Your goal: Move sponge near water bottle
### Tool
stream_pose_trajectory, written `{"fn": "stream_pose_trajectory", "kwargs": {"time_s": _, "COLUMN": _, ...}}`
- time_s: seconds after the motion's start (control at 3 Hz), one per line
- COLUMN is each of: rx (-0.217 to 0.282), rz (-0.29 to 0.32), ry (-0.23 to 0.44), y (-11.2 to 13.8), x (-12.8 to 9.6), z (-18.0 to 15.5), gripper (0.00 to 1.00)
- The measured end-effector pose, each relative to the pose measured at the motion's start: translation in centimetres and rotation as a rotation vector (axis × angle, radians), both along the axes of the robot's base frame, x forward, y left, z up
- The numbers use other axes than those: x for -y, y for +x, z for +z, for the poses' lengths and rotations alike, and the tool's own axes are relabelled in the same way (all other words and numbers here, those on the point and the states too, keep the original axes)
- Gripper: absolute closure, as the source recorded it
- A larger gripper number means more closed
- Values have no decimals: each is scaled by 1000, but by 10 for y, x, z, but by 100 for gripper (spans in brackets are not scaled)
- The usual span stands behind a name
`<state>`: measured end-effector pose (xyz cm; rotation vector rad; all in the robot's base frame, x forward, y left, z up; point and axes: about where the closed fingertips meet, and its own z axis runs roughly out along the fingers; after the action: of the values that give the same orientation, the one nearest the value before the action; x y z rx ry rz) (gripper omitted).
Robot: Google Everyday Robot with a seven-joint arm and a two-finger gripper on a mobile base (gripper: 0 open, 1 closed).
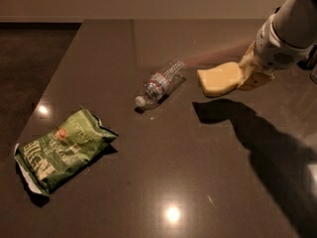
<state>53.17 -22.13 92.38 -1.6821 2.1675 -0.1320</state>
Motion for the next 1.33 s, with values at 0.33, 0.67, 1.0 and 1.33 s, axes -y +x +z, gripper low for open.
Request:
{"fn": "stream_pose_trajectory", "kwargs": {"time_s": 0.33, "rx": -32, "rz": -83, "ry": -7, "y": 22, "x": 13, "z": -21, "gripper": 100}}
{"fn": "stream_pose_trajectory", "kwargs": {"time_s": 0.67, "rx": -63, "rz": -113, "ry": 12, "y": 34, "x": 5, "z": -43, "gripper": 100}}
{"fn": "stream_pose_trajectory", "kwargs": {"time_s": 1.0, "rx": -83, "rz": -112, "ry": 39, "y": 39, "x": -12, "z": -57, "gripper": 84}}
{"fn": "stream_pose_trajectory", "kwargs": {"time_s": 1.33, "rx": -93, "rz": -101, "ry": 65, "y": 43, "x": -30, "z": -64, "gripper": 61}}
